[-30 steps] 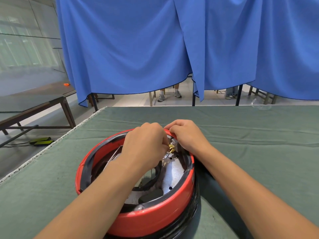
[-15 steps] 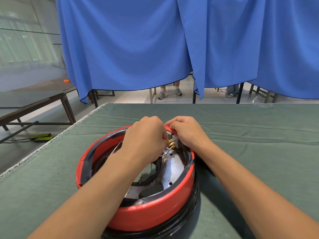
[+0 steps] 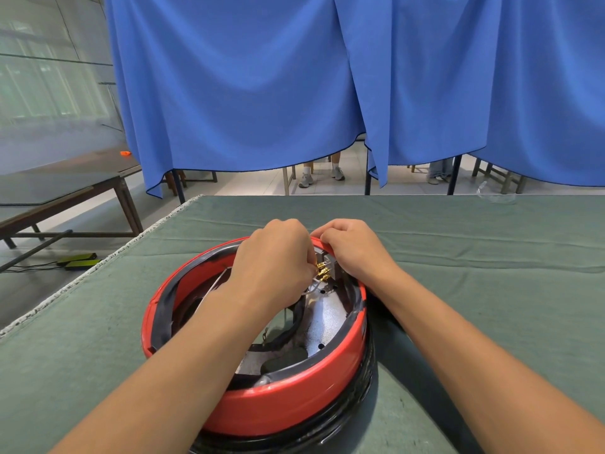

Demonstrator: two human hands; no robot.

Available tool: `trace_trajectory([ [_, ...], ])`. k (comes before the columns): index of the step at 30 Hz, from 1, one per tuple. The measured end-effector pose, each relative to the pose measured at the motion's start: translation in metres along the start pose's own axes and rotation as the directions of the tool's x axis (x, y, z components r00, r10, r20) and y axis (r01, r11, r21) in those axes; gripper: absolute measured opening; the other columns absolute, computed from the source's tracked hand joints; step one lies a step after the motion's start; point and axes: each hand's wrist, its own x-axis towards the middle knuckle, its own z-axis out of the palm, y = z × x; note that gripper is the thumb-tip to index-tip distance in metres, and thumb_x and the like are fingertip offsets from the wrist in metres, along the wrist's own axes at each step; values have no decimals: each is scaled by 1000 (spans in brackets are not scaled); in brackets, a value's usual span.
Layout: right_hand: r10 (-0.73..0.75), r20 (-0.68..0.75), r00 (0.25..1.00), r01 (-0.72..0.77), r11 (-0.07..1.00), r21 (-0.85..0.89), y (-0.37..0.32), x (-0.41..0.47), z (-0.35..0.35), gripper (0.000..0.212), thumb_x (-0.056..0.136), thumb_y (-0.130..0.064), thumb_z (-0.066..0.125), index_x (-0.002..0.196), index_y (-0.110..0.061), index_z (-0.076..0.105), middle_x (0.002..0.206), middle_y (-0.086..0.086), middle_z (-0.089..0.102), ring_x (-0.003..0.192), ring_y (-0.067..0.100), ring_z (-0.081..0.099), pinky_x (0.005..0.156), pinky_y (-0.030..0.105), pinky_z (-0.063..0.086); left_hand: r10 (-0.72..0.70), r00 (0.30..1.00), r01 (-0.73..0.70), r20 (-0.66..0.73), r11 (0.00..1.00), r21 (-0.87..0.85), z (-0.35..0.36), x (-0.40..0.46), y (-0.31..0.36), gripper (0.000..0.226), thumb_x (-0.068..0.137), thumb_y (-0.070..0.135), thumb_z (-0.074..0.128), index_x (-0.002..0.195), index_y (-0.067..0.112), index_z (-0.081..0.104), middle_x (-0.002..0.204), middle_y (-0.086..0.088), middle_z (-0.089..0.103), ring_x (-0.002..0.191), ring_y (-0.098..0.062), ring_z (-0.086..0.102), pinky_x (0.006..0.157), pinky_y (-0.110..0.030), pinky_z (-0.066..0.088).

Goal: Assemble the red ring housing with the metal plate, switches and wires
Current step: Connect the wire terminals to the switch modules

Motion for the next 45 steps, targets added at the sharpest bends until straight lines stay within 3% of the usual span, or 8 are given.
trace_trajectory([
  [9,4,-6,1000,-4,1000,21,1,1,1,30,87,-12,47,69,-28,65,81,-8,66,91,16,61,86,35,49,6,1000,-5,-6,999,41,2,1,0,11,82,18,64,88,20,73,87,-4,67,80,-26,60,62,-32,41],
  [18,-8,5,1000,8,1000,-6,0,0,0,27,91,-13,44,80,-24,66,81,-11,63,88,12,59,81,32,47,8,1000,-7,-23,997,71,6,3,0,12,83,19,63,93,19,71,91,-5,66,83,-28,60,65,-33,44],
  [33,-7,6,1000,7,1000,-6,0,1,0,29,91,-12,45,74,-26,64,75,-12,62,79,10,56,77,30,46,33,997,-25,-68,993,112,8,3,3,12,84,17,61,93,16,69,89,-6,63,75,-26,51,63,-32,38],
  [36,-12,4,1000,12,1000,-1,0,1,-1,31,90,-12,46,69,-28,63,74,-11,62,73,6,55,69,28,45,51,995,-39,-80,988,151,10,3,3,13,85,17,60,94,17,69,83,-4,57,72,-25,47,62,-32,36],
  [41,-8,-1,1000,8,1000,20,0,0,-1,29,89,-13,49,69,-27,65,74,-11,64,74,6,56,68,26,45,118,989,-92,-89,963,255,12,0,6,15,86,15,56,96,18,67,63,1,28,66,-24,36,59,-31,29],
  [45,-13,-1,1000,13,1000,10,-1,-1,0,28,91,-14,49,72,-26,65,76,-11,63,75,5,56,64,23,44,87,989,-57,-115,968,243,12,0,5,18,85,16,58,100,19,68,83,-6,56,69,-24,37,59,-32,30],
])
